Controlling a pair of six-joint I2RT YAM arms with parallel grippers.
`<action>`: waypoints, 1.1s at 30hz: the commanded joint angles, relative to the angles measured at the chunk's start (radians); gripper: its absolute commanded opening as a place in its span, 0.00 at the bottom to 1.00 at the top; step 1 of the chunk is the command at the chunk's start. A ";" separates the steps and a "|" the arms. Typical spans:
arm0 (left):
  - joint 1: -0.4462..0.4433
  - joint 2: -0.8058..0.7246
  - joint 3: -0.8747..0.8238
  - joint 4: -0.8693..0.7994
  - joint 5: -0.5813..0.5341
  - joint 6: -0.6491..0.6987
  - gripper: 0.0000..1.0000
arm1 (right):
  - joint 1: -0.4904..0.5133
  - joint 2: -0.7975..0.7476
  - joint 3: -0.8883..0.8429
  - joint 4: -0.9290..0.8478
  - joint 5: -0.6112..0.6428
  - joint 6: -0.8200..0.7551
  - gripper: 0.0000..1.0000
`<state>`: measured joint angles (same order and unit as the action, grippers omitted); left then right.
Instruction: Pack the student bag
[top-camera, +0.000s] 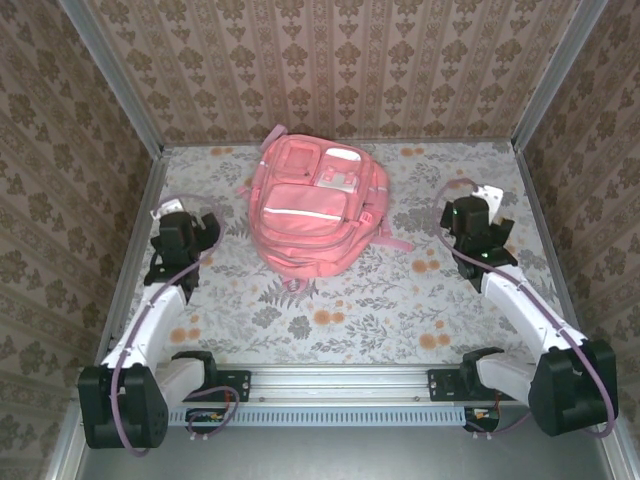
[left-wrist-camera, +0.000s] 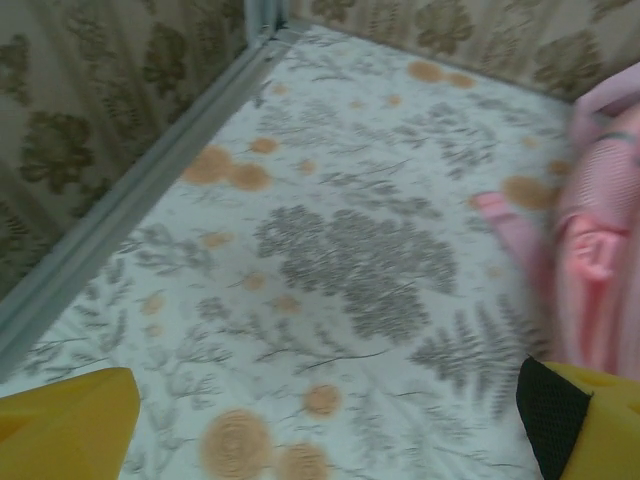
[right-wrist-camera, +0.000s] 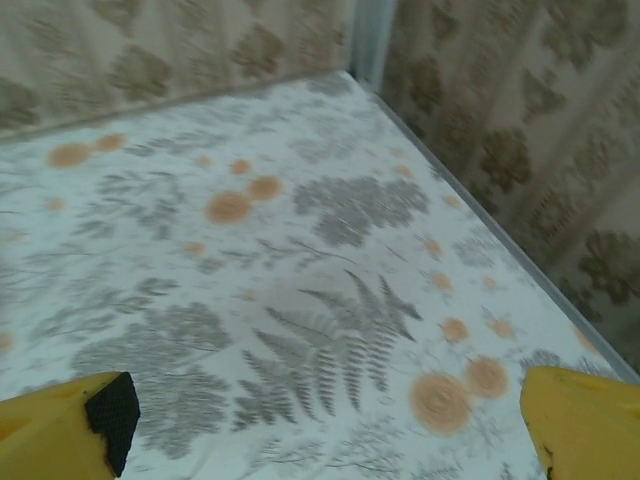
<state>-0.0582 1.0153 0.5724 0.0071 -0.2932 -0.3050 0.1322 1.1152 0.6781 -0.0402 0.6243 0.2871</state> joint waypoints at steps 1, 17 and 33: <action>0.006 -0.019 -0.089 0.238 -0.119 0.149 1.00 | -0.042 0.003 -0.110 0.213 -0.028 0.008 1.00; 0.009 0.246 -0.222 0.711 0.132 0.327 1.00 | -0.056 0.199 -0.313 0.812 -0.299 -0.230 0.99; -0.031 0.528 -0.232 0.991 0.037 0.364 1.00 | -0.069 0.364 -0.350 1.005 -0.368 -0.239 1.00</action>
<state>-0.0715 1.5139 0.3511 0.8925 -0.1967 0.0330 0.0681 1.4609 0.3275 0.8898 0.2764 0.0547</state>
